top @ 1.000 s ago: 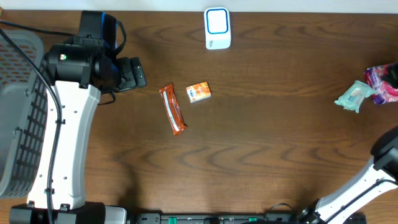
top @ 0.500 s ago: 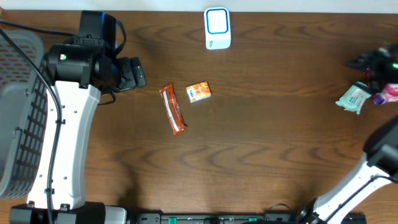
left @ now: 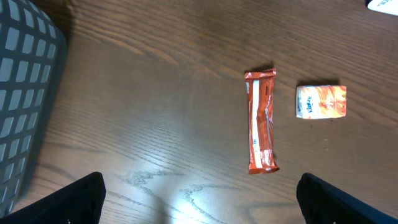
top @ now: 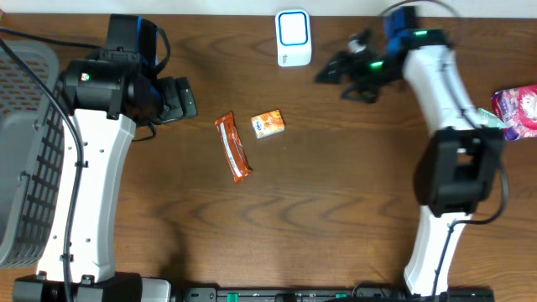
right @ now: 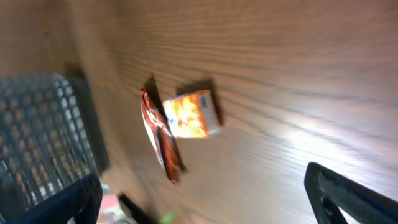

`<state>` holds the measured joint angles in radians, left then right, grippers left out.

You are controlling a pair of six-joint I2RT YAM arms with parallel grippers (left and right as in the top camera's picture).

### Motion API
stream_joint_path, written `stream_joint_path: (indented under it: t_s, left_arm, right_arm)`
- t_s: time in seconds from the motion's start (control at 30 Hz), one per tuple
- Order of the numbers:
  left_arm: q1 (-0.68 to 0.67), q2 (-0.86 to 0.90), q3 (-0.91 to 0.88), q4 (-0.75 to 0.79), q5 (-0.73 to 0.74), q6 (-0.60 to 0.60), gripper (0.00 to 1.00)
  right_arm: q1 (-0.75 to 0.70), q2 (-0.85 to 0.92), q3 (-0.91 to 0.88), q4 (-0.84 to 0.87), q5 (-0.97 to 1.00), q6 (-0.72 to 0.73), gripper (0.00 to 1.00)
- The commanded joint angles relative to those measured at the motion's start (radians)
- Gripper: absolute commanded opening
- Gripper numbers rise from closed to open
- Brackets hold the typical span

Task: Scan the item barcode
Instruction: 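Swing the right gripper to the small orange pack and grasp it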

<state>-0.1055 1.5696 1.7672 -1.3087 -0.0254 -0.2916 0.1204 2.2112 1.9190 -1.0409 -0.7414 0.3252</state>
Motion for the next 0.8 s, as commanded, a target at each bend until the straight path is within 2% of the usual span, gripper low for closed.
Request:
stream_joint_path:
  t_s: [0.0,0.13,0.27,0.47,0.53,0.73,0.77]
  left_arm:
    - [0.003,0.007,-0.002,-0.004,-0.001,-0.008,0.98]
    - [0.003,0.007,-0.002,-0.004,-0.001,-0.008,0.98]
    - [0.003,0.007,-0.002,-0.004,-0.001,-0.008,0.98]
    - [0.003,0.007,-0.002,-0.004,-0.001,-0.008,0.98]
    - [0.003,0.007,-0.002,-0.004,-0.001,-0.008,0.98]
    - [0.003,0.007,-0.002,-0.004,-0.001,-0.008,0.98]
    - [0.003,0.007,-0.002,-0.004,-0.001,-0.008,0.98]
  right_arm:
    - [0.109,-0.012,-0.068,0.075,0.106,0.369,0.99]
    - [0.208,-0.012,-0.135,0.174,0.192,0.589,0.99]
    - [0.27,-0.012,-0.169,0.177,0.259,0.8,0.92]
    - [0.333,-0.012,-0.22,0.207,0.369,1.03,0.84]
    - [0.351,-0.012,-0.244,0.253,0.405,1.069,0.82]
    - [0.39,-0.012,-0.322,0.495,0.416,1.065,0.8]
    - [0.397,-0.012,-0.336,0.527,0.424,1.066,0.72]
